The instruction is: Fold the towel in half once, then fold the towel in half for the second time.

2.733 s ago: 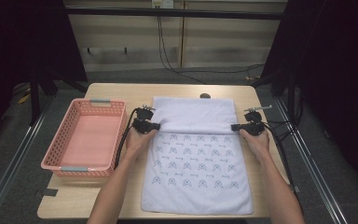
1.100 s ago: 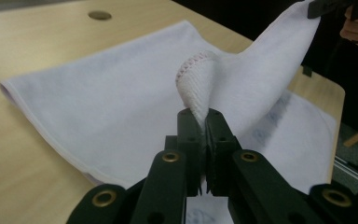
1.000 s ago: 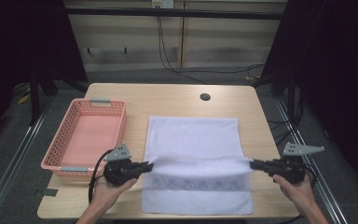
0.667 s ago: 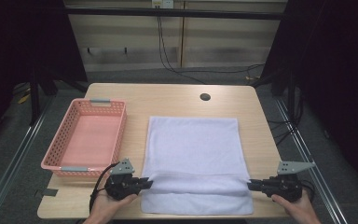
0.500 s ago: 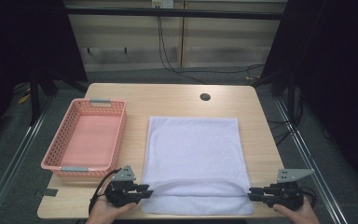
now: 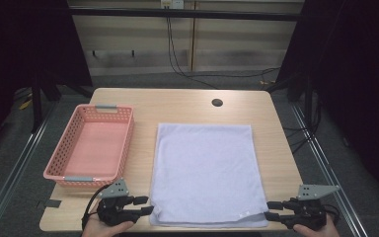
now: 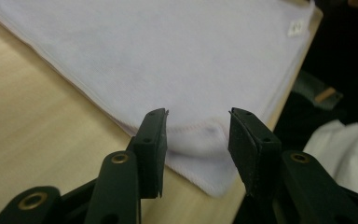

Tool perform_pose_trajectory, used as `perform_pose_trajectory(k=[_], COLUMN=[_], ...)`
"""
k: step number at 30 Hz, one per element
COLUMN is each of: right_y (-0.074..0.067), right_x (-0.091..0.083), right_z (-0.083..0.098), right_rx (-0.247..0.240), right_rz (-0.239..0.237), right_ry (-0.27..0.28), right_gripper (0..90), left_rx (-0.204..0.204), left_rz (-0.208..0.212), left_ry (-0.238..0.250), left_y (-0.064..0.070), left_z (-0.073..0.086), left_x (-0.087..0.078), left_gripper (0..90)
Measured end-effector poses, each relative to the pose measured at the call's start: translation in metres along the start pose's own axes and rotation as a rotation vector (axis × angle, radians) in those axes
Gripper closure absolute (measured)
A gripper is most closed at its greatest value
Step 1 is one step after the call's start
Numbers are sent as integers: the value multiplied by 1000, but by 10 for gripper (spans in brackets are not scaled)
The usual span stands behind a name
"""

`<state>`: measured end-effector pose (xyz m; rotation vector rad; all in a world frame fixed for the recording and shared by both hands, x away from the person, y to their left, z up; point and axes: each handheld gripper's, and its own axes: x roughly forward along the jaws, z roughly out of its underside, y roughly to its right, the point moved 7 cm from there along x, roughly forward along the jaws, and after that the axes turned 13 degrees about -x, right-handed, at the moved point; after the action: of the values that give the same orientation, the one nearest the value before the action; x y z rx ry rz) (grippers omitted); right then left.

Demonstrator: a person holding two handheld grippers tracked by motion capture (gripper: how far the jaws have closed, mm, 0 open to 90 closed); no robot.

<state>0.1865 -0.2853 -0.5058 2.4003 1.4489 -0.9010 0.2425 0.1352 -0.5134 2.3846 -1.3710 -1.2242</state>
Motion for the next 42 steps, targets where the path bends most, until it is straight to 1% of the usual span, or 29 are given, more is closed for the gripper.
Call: perform_pose_trajectory(k=[3,4,5,8,9,12,13,15,16,18,19,20,21,22,23,24,25,26,27,28,29,31,32,34,36,38,39,40,42], right_y=[9,13,17,30,30,40,47,50,54,63,73,76,76,81,87,96,96,99,107,107,110,110,108,105,104,96,94,94,86], right_x=[5,8,11,23,23,37,47,51,56,66,74,77,77,81,87,95,95,99,105,105,110,110,109,107,106,100,99,99,95], right_z=[-13,-16,-19,-26,-26,-33,-37,-39,-40,-41,-42,-43,-43,-44,-46,-48,-48,-48,-48,-48,-47,-48,-46,-44,-43,-38,-37,-37,-33], right_rx=[7,3,8,12,12,9,13,12,5,0,9,11,11,10,22,31,31,39,34,34,24,25,5,-3,-1,3,6,6,-6], right_rz=[24,39,49,75,75,86,85,97,115,126,136,141,141,146,147,156,156,161,193,193,197,199,206,207,207,192,185,185,179], right_ry=[23,24,22,14,14,-2,-8,-20,-41,-64,-72,-84,-84,-93,-94,-98,-98,-110,-128,-128,-140,-139,-145,-151,-159,-169,-163,-163,-172], right_gripper=[550,548,536,518,518,503,503,505,506,507,512,512,512,513,512,514,514,515,516,516,535,528,529,530,531,533,533,533,539], left_rx=[0,-10,-20,-7,-2,0,10,26,24,-1,9,9,9,22,7,-24,-24,-3,-6,-6,28,35,51,72,74,56,56,42,56], left_rz=[-8,-35,-33,-28,-47,-37,-27,-26,-43,-39,-81,-85,-85,-112,-122,-128,-128,-147,-130,-130,-129,-132,-153,-149,-139,-94,-94,-71,-79], left_ry=[-2,-5,3,-3,2,-4,-7,-20,-20,-30,-45,-57,-57,-47,-31,-55,-55,-52,-35,-35,-32,-36,-51,-62,-67,-81,-81,-79,-90], left_y=[-3,-7,-8,-8,-10,-11,-13,-15,-17,-22,-30,-33,-33,-38,-43,-46,-46,-47,-50,-50,-51,-50,-47,-42,-40,-36,-36,-34,-31], left_z=[-12,-22,-28,-36,-41,-56,-63,-65,-67,-70,-73,-75,-75,-79,-82,-83,-83,-83,-84,-84,-83,-82,-80,-75,-73,-63,-63,-59,-56], left_x=[11,19,23,33,37,52,64,70,76,86,93,97,97,101,105,112,112,115,116,116,115,115,114,112,110,103,103,101,99], left_gripper=[587,592,597,622,622,618,635,635,636,631,619,611,610,610,610,606,616,616,647,667,685,684,688,689,708,739,752,752,763])
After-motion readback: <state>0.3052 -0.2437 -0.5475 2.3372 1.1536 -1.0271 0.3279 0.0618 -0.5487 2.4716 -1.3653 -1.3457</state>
